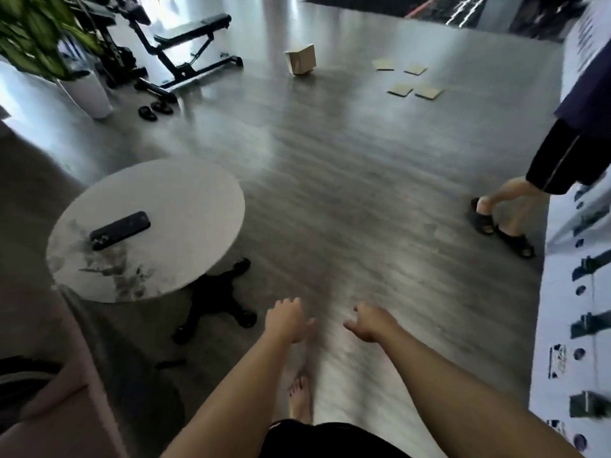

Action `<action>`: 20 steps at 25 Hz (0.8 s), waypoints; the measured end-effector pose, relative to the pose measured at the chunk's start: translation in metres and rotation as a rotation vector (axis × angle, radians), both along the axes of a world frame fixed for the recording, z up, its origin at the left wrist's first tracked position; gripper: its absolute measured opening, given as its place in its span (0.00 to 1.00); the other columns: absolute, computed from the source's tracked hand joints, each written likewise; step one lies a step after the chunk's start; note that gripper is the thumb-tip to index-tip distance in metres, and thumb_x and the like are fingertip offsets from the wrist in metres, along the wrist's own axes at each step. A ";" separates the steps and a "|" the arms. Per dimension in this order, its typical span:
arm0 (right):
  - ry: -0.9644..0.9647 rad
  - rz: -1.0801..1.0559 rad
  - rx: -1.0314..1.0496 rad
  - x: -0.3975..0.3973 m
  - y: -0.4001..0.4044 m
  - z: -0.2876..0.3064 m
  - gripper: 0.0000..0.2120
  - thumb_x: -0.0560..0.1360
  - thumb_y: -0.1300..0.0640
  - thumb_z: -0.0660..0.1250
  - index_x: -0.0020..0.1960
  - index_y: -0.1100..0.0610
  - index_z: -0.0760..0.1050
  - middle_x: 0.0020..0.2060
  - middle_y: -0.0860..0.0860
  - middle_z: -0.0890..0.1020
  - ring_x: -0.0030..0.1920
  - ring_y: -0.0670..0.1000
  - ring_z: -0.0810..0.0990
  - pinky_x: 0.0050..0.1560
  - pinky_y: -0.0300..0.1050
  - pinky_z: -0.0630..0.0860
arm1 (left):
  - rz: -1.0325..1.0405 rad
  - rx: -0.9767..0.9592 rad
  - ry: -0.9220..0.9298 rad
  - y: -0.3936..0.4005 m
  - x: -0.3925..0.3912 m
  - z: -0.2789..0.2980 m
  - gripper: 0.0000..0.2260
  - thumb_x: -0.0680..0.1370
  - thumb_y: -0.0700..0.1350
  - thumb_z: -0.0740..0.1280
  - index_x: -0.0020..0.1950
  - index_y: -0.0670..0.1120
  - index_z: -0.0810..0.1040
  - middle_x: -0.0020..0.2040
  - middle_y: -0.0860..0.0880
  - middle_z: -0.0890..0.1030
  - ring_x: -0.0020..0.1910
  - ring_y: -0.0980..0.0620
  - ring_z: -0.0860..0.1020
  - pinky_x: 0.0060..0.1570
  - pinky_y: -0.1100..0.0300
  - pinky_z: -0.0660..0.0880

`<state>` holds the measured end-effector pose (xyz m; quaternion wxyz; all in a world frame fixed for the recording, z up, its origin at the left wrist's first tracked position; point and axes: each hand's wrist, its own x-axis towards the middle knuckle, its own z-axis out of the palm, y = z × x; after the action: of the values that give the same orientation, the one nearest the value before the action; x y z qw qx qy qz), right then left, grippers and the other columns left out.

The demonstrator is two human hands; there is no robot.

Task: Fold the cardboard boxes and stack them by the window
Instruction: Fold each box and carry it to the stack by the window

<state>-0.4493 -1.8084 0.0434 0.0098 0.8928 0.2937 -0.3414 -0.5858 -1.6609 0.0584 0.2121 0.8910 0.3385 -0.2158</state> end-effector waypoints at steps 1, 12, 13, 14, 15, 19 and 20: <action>-0.003 -0.017 0.000 0.020 0.020 0.005 0.27 0.78 0.40 0.63 0.70 0.55 0.71 0.68 0.57 0.76 0.65 0.59 0.76 0.62 0.51 0.74 | -0.011 0.003 0.006 0.024 0.022 0.001 0.27 0.79 0.62 0.63 0.71 0.44 0.68 0.69 0.42 0.73 0.69 0.41 0.69 0.65 0.47 0.68; -0.043 -0.086 -0.013 0.250 0.179 -0.005 0.23 0.76 0.39 0.61 0.63 0.53 0.74 0.61 0.56 0.79 0.59 0.59 0.79 0.51 0.49 0.74 | -0.178 0.050 0.044 0.213 0.290 0.000 0.28 0.78 0.63 0.63 0.69 0.44 0.70 0.68 0.43 0.73 0.69 0.42 0.69 0.65 0.47 0.69; -0.049 -0.072 -0.013 0.279 0.196 -0.009 0.23 0.77 0.39 0.61 0.64 0.54 0.73 0.62 0.56 0.79 0.59 0.59 0.78 0.50 0.49 0.74 | -0.187 0.061 0.048 0.226 0.317 -0.004 0.28 0.78 0.63 0.64 0.69 0.44 0.70 0.68 0.43 0.73 0.69 0.42 0.69 0.65 0.47 0.69; -0.057 -0.058 -0.013 0.309 0.213 -0.010 0.24 0.77 0.40 0.61 0.65 0.54 0.73 0.62 0.56 0.78 0.59 0.59 0.78 0.50 0.49 0.74 | -0.187 0.067 0.056 0.241 0.343 -0.006 0.28 0.78 0.63 0.64 0.69 0.44 0.70 0.68 0.43 0.73 0.69 0.42 0.69 0.65 0.47 0.69; -0.065 -0.044 -0.017 0.336 0.230 -0.007 0.24 0.77 0.40 0.61 0.66 0.55 0.72 0.62 0.56 0.78 0.60 0.59 0.78 0.51 0.49 0.74 | -0.178 0.064 0.060 0.253 0.367 -0.004 0.28 0.78 0.63 0.63 0.69 0.44 0.70 0.68 0.43 0.73 0.69 0.42 0.70 0.65 0.48 0.69; -0.036 0.028 -0.039 0.440 0.308 0.003 0.24 0.79 0.41 0.61 0.67 0.56 0.70 0.63 0.57 0.77 0.61 0.59 0.77 0.52 0.51 0.74 | -0.100 0.061 0.046 0.320 0.459 0.005 0.28 0.78 0.64 0.61 0.70 0.45 0.70 0.68 0.45 0.74 0.68 0.43 0.70 0.65 0.48 0.69; -0.045 0.037 -0.025 0.461 0.328 0.007 0.25 0.79 0.41 0.61 0.68 0.56 0.70 0.64 0.58 0.77 0.61 0.60 0.77 0.53 0.51 0.74 | -0.081 0.060 0.037 0.337 0.476 0.006 0.28 0.78 0.64 0.61 0.70 0.46 0.70 0.68 0.45 0.74 0.68 0.43 0.70 0.64 0.49 0.69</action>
<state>0.0115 -1.4800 0.0507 0.0339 0.8944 0.3057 -0.3248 -0.1102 -1.3236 0.0648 0.1699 0.9058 0.3124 -0.2306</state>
